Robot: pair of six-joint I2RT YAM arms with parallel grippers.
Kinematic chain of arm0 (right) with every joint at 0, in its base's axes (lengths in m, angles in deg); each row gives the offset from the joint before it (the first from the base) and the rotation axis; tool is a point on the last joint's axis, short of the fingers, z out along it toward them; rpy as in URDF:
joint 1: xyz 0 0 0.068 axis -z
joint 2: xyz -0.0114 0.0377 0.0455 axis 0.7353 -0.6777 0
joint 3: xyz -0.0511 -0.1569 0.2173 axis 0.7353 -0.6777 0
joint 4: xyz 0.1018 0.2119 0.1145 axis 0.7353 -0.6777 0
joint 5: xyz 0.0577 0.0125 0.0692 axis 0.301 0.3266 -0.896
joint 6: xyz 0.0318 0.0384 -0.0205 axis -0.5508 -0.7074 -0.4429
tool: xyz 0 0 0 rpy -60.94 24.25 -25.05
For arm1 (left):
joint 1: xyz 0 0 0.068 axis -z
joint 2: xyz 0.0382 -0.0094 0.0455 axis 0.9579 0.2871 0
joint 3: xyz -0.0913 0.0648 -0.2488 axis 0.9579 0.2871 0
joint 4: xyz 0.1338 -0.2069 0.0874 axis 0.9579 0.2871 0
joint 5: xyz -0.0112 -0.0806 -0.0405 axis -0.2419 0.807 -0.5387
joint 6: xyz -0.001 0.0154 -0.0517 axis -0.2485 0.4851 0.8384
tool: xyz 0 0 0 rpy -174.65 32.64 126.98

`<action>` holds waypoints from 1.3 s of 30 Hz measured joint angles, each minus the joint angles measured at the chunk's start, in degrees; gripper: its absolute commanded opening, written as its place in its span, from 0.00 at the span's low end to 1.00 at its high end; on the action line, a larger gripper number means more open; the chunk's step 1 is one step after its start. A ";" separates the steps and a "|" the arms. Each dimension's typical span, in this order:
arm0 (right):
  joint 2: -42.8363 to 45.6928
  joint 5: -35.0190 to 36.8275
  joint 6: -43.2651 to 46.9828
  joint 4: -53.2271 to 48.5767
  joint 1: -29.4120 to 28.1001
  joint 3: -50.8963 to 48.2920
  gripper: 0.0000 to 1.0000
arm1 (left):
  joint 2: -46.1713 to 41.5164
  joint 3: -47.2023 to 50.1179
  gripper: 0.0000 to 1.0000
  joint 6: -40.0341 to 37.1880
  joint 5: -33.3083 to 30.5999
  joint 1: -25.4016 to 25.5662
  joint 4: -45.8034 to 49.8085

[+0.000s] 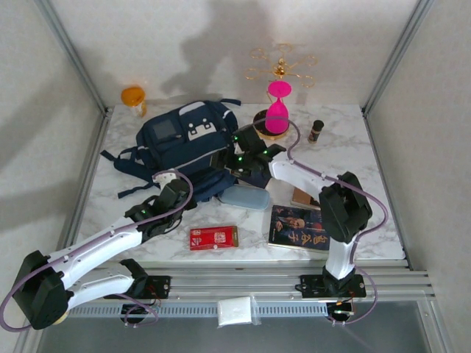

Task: Pack the student bag

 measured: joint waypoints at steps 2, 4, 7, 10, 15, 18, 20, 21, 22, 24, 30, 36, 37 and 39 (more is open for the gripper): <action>1.29 0.50 -3.48 0.92 -2.62 -1.46 0.83 | -0.02 0.00 0.00 -0.17 0.31 -0.07 -0.24; 2.23 1.53 -7.85 2.25 -4.96 -3.30 0.87 | -0.22 0.00 0.00 -0.22 0.31 -0.07 -0.26; 2.58 4.90 -14.56 2.91 -6.99 -5.20 0.93 | -0.92 0.02 0.00 -0.39 0.57 -0.09 -0.59; 2.12 8.28 -20.48 2.78 -7.54 -5.66 0.97 | -1.20 0.02 0.00 -0.66 1.20 -0.20 -0.94; -4.13 13.20 -25.57 0.59 -7.56 2.40 0.95 | -1.36 1.01 0.00 -1.46 2.03 -0.20 -2.14; -7.85 15.04 -27.17 -0.37 -7.67 5.90 0.84 | -1.38 1.57 0.00 -1.70 2.67 -0.31 -2.84; -9.90 15.93 -27.47 -1.60 -7.78 7.45 0.68 | -1.42 1.88 0.00 -1.73 2.95 -0.44 -3.17; -10.75 16.35 -27.36 -1.99 -7.82 7.91 0.58 | -1.42 2.01 0.00 -1.77 3.13 -0.44 -3.19; -11.37 16.59 -26.88 -1.97 -7.85 7.98 0.47 | -1.42 2.12 0.00 -1.90 3.17 -0.46 -3.19; -11.93 16.61 -25.46 -1.97 -7.93 8.04 0.27 | -1.46 2.21 0.00 -1.90 3.13 -0.48 -3.15; -13.75 16.79 -19.06 -2.58 -9.62 13.22 0.00 | -5.29 3.06 0.00 -1.42 1.51 -0.85 -1.84; -13.11 14.56 -12.96 -0.44 -10.78 13.38 0.00 | -12.11 3.32 0.00 0.52 -1.57 -1.05 2.99; -12.52 13.73 -12.26 0.48 -10.49 12.41 0.00 | -12.59 3.32 0.00 0.81 -1.66 -1.27 3.56; -10.91 11.82 -10.45 1.97 -9.33 10.19 0.00 | -13.00 3.32 0.00 1.62 -1.73 -1.97 4.61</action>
